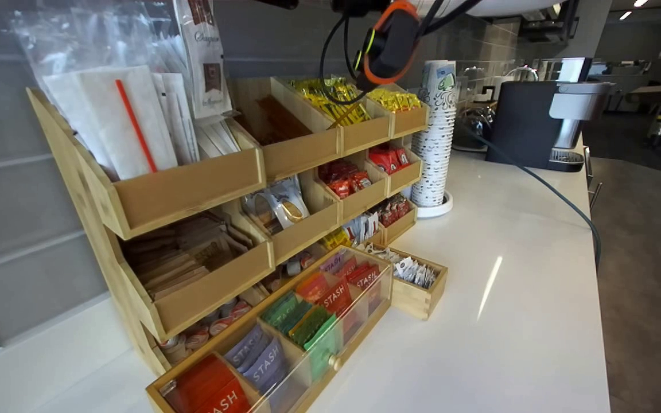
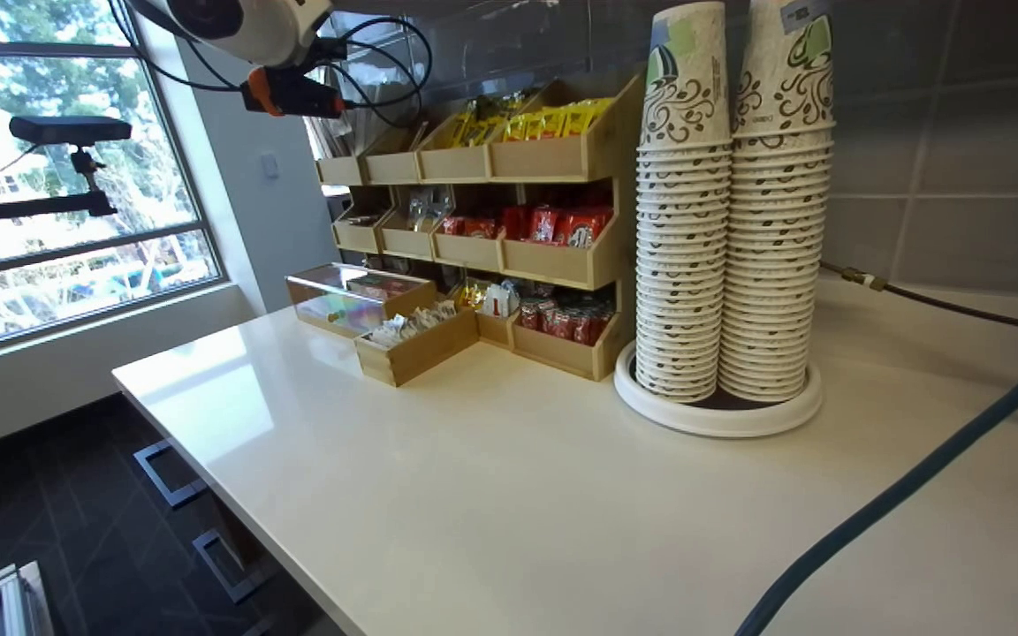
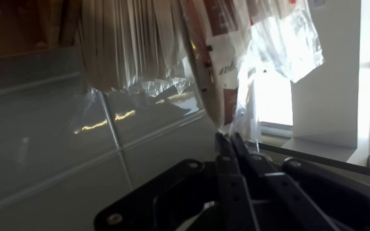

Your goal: Put the white sachet in the top left compartment

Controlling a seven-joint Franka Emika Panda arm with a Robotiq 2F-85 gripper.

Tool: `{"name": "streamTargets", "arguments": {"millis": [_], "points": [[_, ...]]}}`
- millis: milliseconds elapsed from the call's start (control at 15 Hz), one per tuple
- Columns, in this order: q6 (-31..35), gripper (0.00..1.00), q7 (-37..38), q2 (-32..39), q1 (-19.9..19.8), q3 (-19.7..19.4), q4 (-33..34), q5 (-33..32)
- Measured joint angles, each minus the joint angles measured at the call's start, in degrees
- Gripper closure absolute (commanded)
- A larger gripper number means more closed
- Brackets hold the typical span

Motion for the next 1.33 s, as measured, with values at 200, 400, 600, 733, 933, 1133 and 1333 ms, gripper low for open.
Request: {"name": "streamTargets", "arguments": {"millis": [200, 400, 600, 733, 933, 1133, 1333], "points": [[2.12, 0.99, -3.34, 0.06, 0.18, 0.12, 0.33, 1.98], [3.79, 0.99, -5.30, 0.11, 0.29, 0.12, 0.45, 2.65], [4.86, 0.99, -5.42, 0.18, 0.30, 0.12, 0.45, 2.65], [5.38, 0.99, -5.42, 0.21, 0.31, 0.12, 0.45, 2.65], [5.45, 0.99, -5.42, 0.28, 0.36, 0.13, 0.45, 2.82], [5.45, 0.99, -5.39, 0.46, 0.43, 0.25, 0.45, 3.12], [5.45, 0.99, -5.39, 0.58, 0.51, 0.29, 0.39, 3.18]]}}
